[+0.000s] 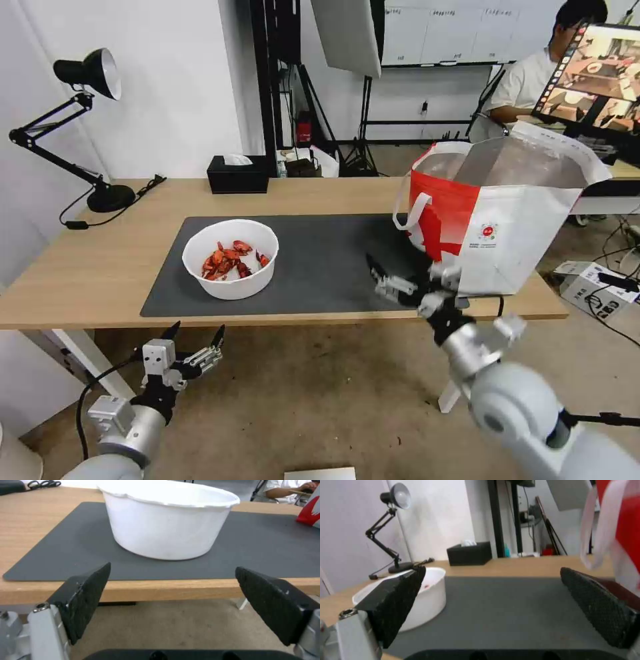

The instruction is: Pick up the trash from the table and place it into the takeout bag.

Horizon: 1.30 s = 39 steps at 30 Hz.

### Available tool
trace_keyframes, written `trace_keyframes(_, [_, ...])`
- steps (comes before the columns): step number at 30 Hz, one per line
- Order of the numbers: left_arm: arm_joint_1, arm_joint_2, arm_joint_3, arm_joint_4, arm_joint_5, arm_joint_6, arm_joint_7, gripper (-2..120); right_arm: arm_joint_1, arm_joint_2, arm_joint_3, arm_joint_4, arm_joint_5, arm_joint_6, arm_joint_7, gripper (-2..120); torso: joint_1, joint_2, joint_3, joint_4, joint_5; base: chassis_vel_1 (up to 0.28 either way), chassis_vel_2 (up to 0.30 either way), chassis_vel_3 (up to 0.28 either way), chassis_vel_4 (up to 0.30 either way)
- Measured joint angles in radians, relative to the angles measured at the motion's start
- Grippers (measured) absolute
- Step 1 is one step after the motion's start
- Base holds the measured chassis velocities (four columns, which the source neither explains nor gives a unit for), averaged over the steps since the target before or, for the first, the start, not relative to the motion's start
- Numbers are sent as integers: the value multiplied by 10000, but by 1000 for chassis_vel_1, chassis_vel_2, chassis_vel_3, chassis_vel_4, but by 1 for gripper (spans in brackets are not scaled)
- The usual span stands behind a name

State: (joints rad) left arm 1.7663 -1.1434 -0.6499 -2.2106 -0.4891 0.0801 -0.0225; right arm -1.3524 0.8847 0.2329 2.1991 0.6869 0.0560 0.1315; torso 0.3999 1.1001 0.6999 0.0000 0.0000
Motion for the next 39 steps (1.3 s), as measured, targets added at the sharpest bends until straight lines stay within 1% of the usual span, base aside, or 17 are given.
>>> trace_keyframes(2, [62,-70,12,-12,125,-121,12,100,-672,265,0,-257,-802,459,-203,100,0,0,0,-1,0,0,0,0,0])
trace_keyframes(3, [62,-70,12,-12,125,-121,12,100,-672,265,0,-257,-802,459,-203,100,0,0,0,-1,0,0,0,0,0])
trace_keyframes(5, [110,-129,52,-12,218,-230,20,100,-1071,410,-14,-404,-1274,692,-361,100,0,-1,0,-1,0,0,0,0,0])
trace_keyframes(12, [185,-215,113,-23,329,-272,47,100,-1511,708,-118,-793,-1706,955,-501,100,1,-1,1,0,0,0,0,0,0])
trace_keyframes(18, [192,-209,107,-30,332,-280,53,100,-1669,891,-183,-993,-2000,969,-92,100,1,-1,0,0,0,0,0,0,0])
trace_keyframes(23, [192,-260,176,3,364,-287,57,100,-1882,1017,-187,-1181,-2645,933,278,100,1,-1,1,0,0,0,0,0,0])
trace_keyframes(39, [167,-288,260,186,413,-314,66,100,-1999,1052,-242,-1190,-2819,867,348,100,1,-1,1,0,-1,0,0,0,0])
